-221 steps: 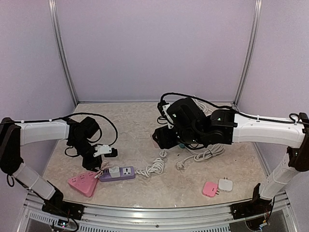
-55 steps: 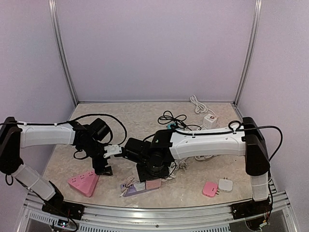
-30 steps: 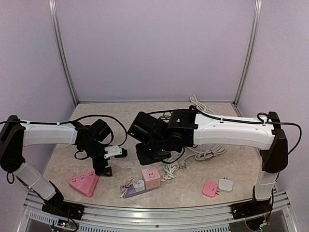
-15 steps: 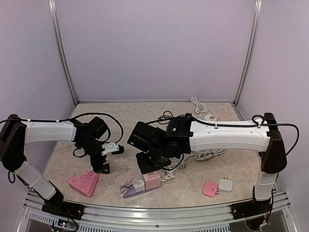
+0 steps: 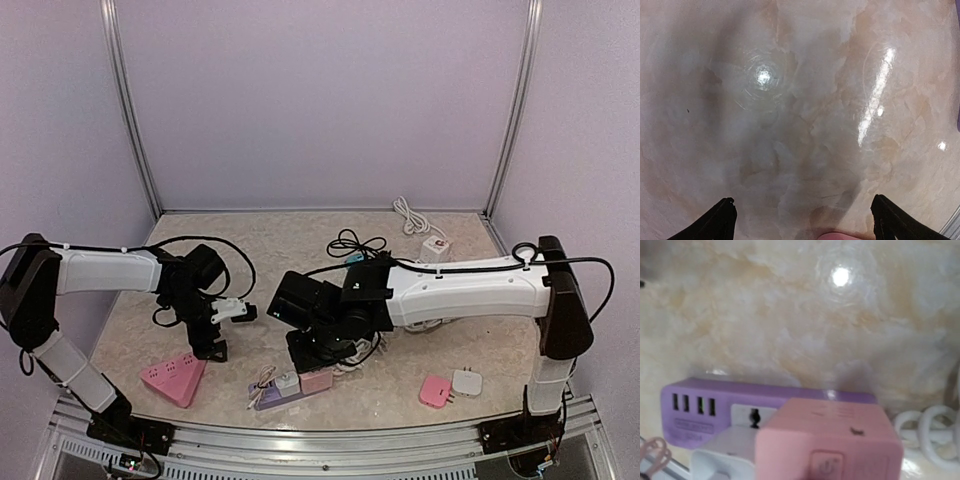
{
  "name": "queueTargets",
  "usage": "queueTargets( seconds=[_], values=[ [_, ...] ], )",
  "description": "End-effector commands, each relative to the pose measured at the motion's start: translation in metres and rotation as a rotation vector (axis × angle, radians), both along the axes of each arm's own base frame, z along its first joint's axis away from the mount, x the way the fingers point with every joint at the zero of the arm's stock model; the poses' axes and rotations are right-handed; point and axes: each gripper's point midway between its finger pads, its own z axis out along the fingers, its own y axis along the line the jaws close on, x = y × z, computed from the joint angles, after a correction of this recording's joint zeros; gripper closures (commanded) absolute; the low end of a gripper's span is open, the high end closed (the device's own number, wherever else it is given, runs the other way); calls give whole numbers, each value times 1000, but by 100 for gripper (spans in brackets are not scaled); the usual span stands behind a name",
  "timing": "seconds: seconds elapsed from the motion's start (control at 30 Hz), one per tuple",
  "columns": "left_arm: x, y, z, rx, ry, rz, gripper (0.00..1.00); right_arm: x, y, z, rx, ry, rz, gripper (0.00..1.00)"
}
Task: Insert the plug
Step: Press the plug into the socket.
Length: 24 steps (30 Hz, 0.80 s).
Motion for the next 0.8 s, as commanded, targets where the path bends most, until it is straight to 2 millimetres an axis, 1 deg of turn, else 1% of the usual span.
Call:
queueTargets(
  seconds=[0.0, 0.07, 0.1, 0.17, 0.2, 0.23, 0.27, 0.3, 0.37, 0.4, 0.43, 0.47, 0.5, 0.57, 0.63, 0.67, 0.7, 0.77],
  values=[
    [4, -3, 6, -18, 9, 12, 8, -3, 2, 25, -79, -76, 110, 100],
    [5, -3, 9, -29, 7, 14, 8, -2, 20, 56, -7, -157, 200, 100],
    [6, -3, 10, -29, 3, 15, 8, -1, 25, 69, 17, -198, 238, 93],
    [10, 1, 14, -31, -7, 27, 8, 3, 26, 84, 30, -275, 302, 71],
    [12, 2, 18, -34, -15, 34, 8, 4, 26, 88, 30, -315, 350, 55],
    [15, 4, 21, -36, -21, 41, 8, 3, 28, 88, 26, -355, 428, 40],
    [17, 6, 24, -36, -26, 49, 8, -2, 30, 86, 23, -389, 528, 28],
    [19, 9, 28, -41, -35, 59, 8, -7, 34, 84, 26, -421, 635, 22],
    [23, 15, 35, -47, -53, 80, 8, -29, 39, 75, 50, -460, 893, 14],
    [25, 21, 41, -54, -66, 99, 8, -42, 39, 71, 68, -476, 1032, 12],
    [26, 25, 44, -58, -71, 112, 8, -50, 36, 69, 73, -498, 1128, 8],
    [27, 30, 48, -65, -83, 127, 8, -51, 33, 66, 57, -531, 1202, 3],
    [28, 35, 51, -70, -91, 141, 8, -51, 28, 64, 24, -579, 1284, 1],
    [29, 45, 60, -84, -115, 172, 7, -42, 19, 59, -35, -623, 1365, 0],
    [29, 53, 67, -97, -143, 194, 7, -27, 13, 57, -89, -657, 1390, 0],
    [27, 55, 67, -95, -145, 197, 7, -20, 11, 53, -118, -668, 1406, 0],
    [26, 58, 68, -95, -154, 200, 7, -15, 9, 50, -136, -671, 1426, 0],
    [22, 61, 70, -96, -161, 195, 7, -14, 7, 42, -126, -650, 1480, 0]
  ],
)
